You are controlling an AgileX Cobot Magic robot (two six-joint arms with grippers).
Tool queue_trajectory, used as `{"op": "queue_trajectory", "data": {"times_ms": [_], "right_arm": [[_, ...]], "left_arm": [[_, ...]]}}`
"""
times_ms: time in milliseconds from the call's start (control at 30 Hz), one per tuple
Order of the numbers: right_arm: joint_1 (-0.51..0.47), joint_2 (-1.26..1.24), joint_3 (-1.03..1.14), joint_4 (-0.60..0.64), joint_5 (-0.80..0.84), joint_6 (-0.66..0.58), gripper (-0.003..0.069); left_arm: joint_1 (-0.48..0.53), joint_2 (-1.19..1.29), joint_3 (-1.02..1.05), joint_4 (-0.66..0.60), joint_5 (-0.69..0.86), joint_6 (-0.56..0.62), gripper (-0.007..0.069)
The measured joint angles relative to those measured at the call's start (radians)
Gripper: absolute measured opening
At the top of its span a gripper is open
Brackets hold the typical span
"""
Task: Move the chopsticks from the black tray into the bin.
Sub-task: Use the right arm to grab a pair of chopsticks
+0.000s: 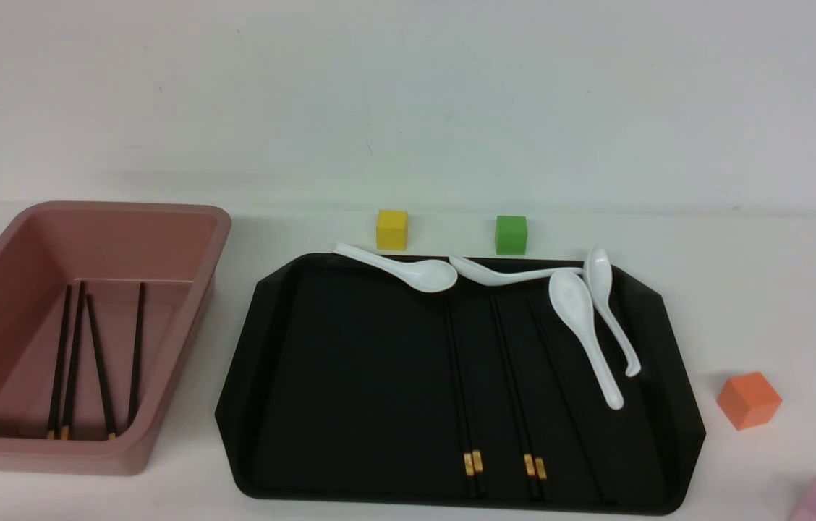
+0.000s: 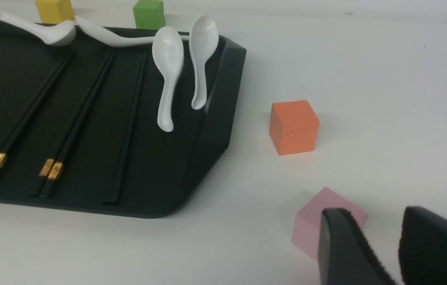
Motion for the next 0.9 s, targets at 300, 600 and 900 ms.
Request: {"op": "queue_trajectory", "data": {"times_ms": [300,600,900], "right_arm": [[0.000,0.000,0.000,0.000,0.000,0.000,0.0240],[0.000,0.000,0.000,0.000,0.000,0.000,0.0240],[0.000,0.000,0.000,0.000,0.000,0.000,0.0240]], "left_arm": [[0.000,0.000,0.000,0.000,0.000,-0.001,0.0052],[0.000,0.000,0.000,-0.060,0.000,-0.007,0.0061],[0.000,0.000,0.000,-0.071,0.000,-0.007,0.0064]]}}
